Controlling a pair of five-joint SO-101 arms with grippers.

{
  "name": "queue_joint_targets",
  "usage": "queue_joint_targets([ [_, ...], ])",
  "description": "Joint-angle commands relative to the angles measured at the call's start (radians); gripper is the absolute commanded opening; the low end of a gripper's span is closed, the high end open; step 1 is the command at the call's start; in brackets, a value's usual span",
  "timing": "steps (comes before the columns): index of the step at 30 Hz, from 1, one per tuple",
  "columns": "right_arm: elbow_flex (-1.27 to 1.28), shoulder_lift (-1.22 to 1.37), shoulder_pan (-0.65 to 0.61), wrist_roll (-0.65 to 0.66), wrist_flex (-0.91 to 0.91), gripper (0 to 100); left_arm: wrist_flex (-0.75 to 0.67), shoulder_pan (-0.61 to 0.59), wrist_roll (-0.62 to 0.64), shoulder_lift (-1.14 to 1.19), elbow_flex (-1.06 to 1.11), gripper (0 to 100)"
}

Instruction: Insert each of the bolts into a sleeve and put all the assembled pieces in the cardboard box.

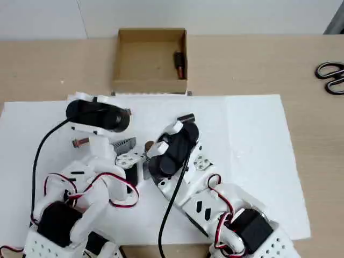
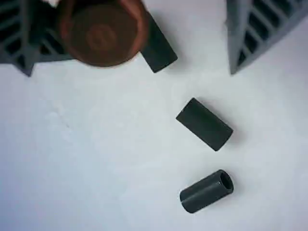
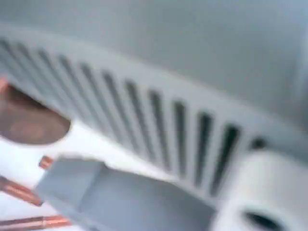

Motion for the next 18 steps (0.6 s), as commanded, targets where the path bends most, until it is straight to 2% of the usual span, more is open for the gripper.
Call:
queue_joint_targets([
  [1, -0.006, -0.004, 0.007, 0.003, -0.031, 0.2, 0.006, -0.005, -0.002, -0.003, -0.042, 25],
  [8, 0.046, -0.010, 0.007, 0.003, -0.038, 0.2, 0.009, -0.005, -0.003, -0.003, -0.150, 24],
  [14, 0.046, -0.004, 0.012, 0.003, -0.033, 0.2, 0.068, -0.015, -0.005, -0.003, -0.170, 1],
  [18, 0.046, -0.004, 0.076, 0.003, -0.033, 0.2, 0.103, -0.127, -0.005, -0.003, -0.163, 0],
])
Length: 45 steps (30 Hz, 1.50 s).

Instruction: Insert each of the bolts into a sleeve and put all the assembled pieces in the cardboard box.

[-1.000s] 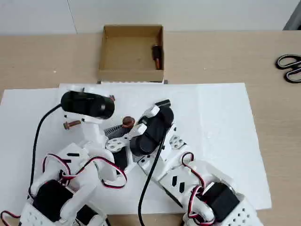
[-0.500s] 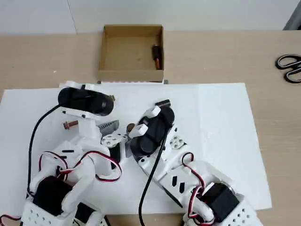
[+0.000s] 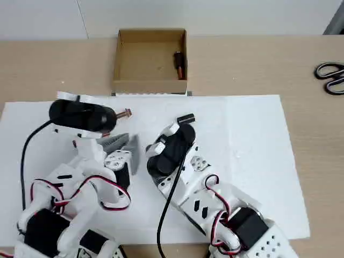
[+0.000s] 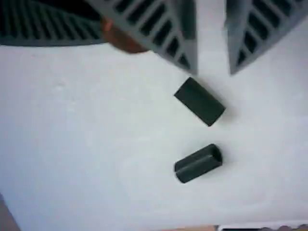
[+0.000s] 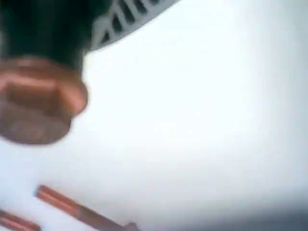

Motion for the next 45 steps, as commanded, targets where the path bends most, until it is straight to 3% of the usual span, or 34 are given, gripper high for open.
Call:
queue_joint_targets([
  [1, -0.009, -0.004, 0.070, 0.003, -0.033, 0.2, 0.015, -0.103, -0.005, -0.003, -0.016, 1],
  [10, -0.009, -0.004, 0.246, 0.003, -0.053, 0.2, -0.012, -0.394, -0.166, -0.006, 0.252, 1],
  [15, -0.009, 0.013, 0.337, -0.052, -0.182, 0.2, -0.181, -0.463, -0.236, -0.008, 0.489, 1],
  [19, -0.035, 0.136, 0.384, -0.115, -0.269, 0.2, -0.354, -0.474, -0.321, -0.009, 0.653, 1],
  [27, -0.250, 0.441, 0.420, -0.135, -0.314, 0.3, -0.483, -0.466, -0.365, -0.009, 0.797, 1],
  [34, -0.531, 0.782, 0.487, -0.133, -0.409, 0.3, -0.522, -0.468, -0.365, -0.009, 0.868, 1],
  [45, -1.198, 1.446, 0.493, -0.132, -0.412, 0.3, -0.516, -0.466, -0.365, -0.005, 0.860, 1],
])
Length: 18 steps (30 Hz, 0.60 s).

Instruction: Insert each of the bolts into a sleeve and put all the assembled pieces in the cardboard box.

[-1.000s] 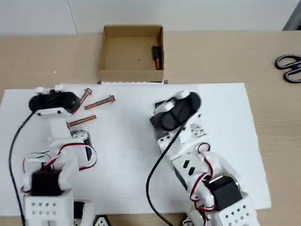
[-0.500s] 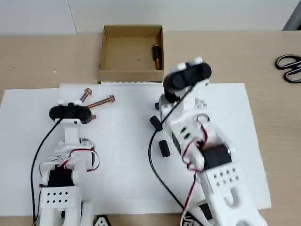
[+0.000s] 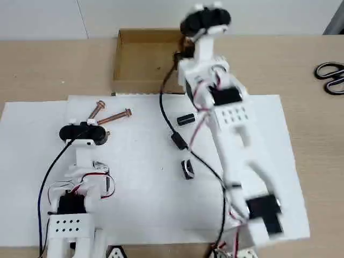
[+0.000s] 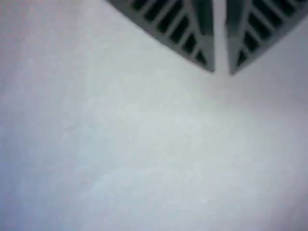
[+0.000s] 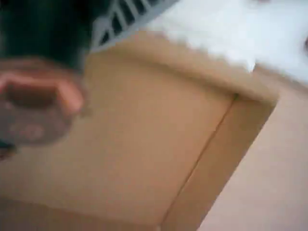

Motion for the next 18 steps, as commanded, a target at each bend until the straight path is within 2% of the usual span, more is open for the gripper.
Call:
queue_joint_targets([
  [1, -0.279, 0.176, 0.007, -0.006, -0.031, 0.3, -0.017, 0.003, -0.006, -0.006, -0.007, 1],
  [11, -0.796, 0.680, -0.012, -0.005, -0.031, 0.4, -0.017, 0.003, -0.006, -0.006, -0.007, 1],
  [15, -0.945, 0.822, -0.036, 0.089, -0.024, 0.8, -0.017, 0.003, -0.006, -0.006, -0.007, 1],
  [18, -1.016, 0.894, -0.041, 0.135, -0.024, 8.3, -0.017, 0.003, -0.006, -0.006, -0.007, 1],
])
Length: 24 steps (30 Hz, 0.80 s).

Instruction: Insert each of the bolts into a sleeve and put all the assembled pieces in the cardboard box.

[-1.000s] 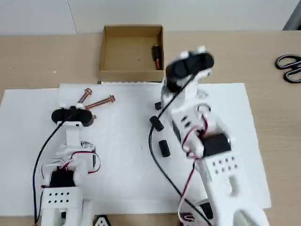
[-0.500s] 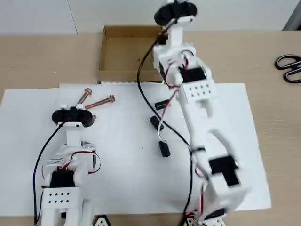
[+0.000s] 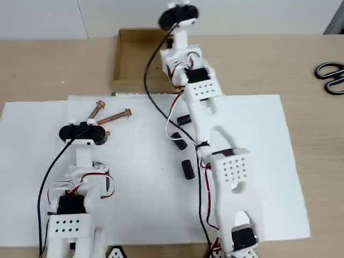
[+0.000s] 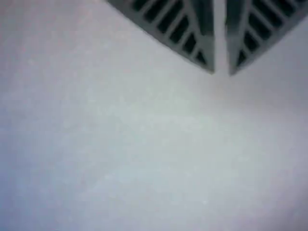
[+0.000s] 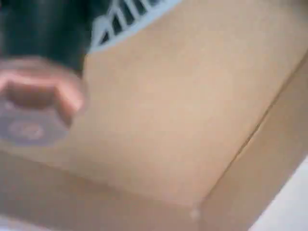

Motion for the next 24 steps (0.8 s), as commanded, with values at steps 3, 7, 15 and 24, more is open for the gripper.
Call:
queue_joint_targets([
  [3, -0.170, 0.033, -0.005, 0.049, -0.008, 16.9, -0.017, 0.003, -0.006, -0.006, -0.007, 1],
  [7, -0.226, 0.021, -0.005, 0.048, 0.081, 16.5, -0.017, 0.003, -0.006, -0.006, -0.007, 1],
  [15, -0.417, -0.030, -0.016, 0.046, 0.447, 16.6, -0.017, 0.003, -0.006, -0.006, -0.007, 1],
  [24, -0.563, -0.042, -0.044, 0.046, 1.082, 16.6, -0.017, 0.003, -0.006, -0.006, -0.007, 1],
])
